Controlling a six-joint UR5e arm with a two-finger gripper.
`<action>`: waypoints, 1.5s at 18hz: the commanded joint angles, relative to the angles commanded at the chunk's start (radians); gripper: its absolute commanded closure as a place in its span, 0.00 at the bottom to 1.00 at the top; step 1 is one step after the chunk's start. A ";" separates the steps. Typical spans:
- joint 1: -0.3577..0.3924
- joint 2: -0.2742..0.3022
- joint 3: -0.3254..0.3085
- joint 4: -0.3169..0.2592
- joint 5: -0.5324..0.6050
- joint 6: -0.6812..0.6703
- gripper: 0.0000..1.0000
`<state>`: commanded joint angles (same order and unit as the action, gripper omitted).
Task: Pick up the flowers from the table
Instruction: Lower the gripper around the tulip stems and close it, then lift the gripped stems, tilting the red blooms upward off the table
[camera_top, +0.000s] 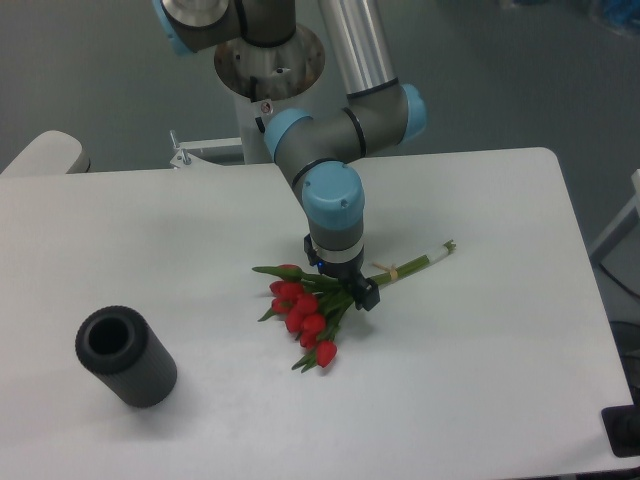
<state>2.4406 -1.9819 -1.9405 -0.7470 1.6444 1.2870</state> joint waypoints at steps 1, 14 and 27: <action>0.000 -0.002 0.000 0.002 0.000 0.002 0.00; 0.000 0.005 0.014 0.002 -0.002 0.008 0.63; -0.002 0.129 0.175 -0.054 -0.217 0.002 0.64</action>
<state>2.4390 -1.8531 -1.7659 -0.8006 1.4271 1.2886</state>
